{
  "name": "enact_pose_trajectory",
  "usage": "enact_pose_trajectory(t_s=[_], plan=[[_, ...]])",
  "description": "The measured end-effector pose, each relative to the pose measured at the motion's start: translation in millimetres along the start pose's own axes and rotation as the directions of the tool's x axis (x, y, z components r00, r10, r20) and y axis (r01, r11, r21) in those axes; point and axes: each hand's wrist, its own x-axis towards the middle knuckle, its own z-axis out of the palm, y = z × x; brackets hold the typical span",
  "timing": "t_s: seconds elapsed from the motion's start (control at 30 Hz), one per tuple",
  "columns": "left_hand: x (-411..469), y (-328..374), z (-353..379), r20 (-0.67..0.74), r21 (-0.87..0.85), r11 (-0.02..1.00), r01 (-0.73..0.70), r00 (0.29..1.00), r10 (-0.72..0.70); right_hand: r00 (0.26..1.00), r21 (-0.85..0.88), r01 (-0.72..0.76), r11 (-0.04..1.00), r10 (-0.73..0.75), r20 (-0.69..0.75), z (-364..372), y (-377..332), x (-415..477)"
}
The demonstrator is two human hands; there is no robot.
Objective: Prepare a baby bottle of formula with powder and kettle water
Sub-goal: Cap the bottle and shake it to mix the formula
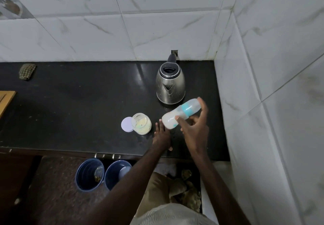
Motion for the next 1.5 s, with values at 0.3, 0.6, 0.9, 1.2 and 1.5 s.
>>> enact_pose_trajectory(t_s=[0.3, 0.6, 0.9, 1.2, 1.5], plan=[[-1.8, 4.2, 1.6, -0.015, -0.034, 0.999, 0.021, 1.000, -0.021, 0.998, -0.009, -0.069, 0.998, 0.069, -0.013, 3.5, 8.1, -4.1], [5.4, 5.5, 1.1, -0.019, 0.065, 0.998, 0.009, 1.000, -0.007, 0.970, 0.140, -0.026, 0.990, 0.059, -0.237, -13.6, -6.8, 15.3], [3.1, 1.6, 0.5, -0.014, 0.043, 0.999, 0.006, 1.000, -0.005, 0.976, 0.132, -0.015, 0.991, 0.043, -0.214, -19.1, -4.8, 20.0], [-0.8, 2.4, 0.2, -0.021, -0.007, 1.000, 0.015, 1.000, -0.015, 0.999, 0.011, -0.025, 1.000, 0.025, -0.048, -16.3, 0.4, 13.2], [-1.0, 4.1, 3.7, -0.024, -0.065, 0.995, 0.080, 0.996, -0.082, 0.999, -0.029, -0.024, 0.999, 0.024, 0.023, 6.7, 4.7, -6.9]])
